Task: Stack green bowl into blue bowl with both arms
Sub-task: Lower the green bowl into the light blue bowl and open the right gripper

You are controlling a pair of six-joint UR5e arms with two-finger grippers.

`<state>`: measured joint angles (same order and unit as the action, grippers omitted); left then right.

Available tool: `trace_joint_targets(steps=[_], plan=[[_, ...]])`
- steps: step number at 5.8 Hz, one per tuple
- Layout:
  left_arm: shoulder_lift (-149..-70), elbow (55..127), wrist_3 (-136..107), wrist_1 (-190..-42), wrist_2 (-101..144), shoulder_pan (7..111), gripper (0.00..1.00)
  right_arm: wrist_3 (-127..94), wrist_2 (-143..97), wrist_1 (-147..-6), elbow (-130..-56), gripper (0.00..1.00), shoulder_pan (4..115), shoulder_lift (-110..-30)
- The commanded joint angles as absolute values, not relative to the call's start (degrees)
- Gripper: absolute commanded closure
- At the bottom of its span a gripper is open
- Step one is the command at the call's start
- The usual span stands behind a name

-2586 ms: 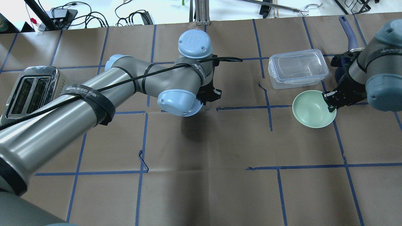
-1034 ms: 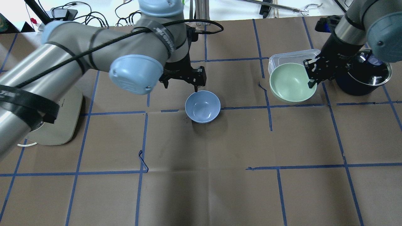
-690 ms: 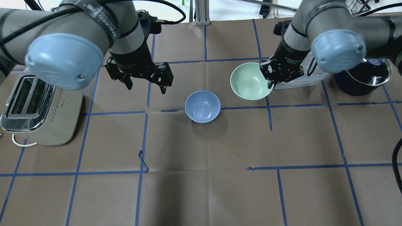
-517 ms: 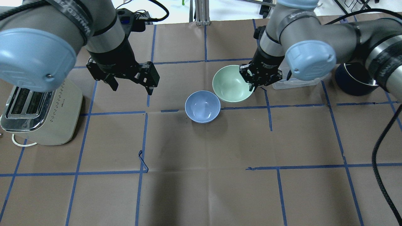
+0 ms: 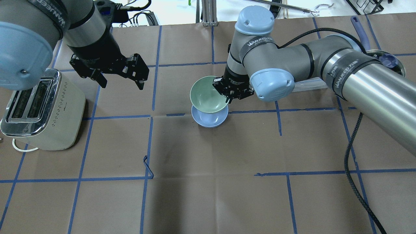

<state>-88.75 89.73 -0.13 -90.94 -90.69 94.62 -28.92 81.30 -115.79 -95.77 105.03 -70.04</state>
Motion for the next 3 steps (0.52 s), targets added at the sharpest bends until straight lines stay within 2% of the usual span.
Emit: trace_joint_targets(steps=[1,3], plan=[[-88.7,89.7,-2.1,-90.8,-90.7,94.6,0.02,-29.2,81.3,-117.7,-96.0,0.93,105.6,-66.9],[-88.7,89.7,-2.1,-90.9,-90.5,94.6,0.02,-29.0,81.4,-118.2,-96.2,0.91,105.6,-66.1]])
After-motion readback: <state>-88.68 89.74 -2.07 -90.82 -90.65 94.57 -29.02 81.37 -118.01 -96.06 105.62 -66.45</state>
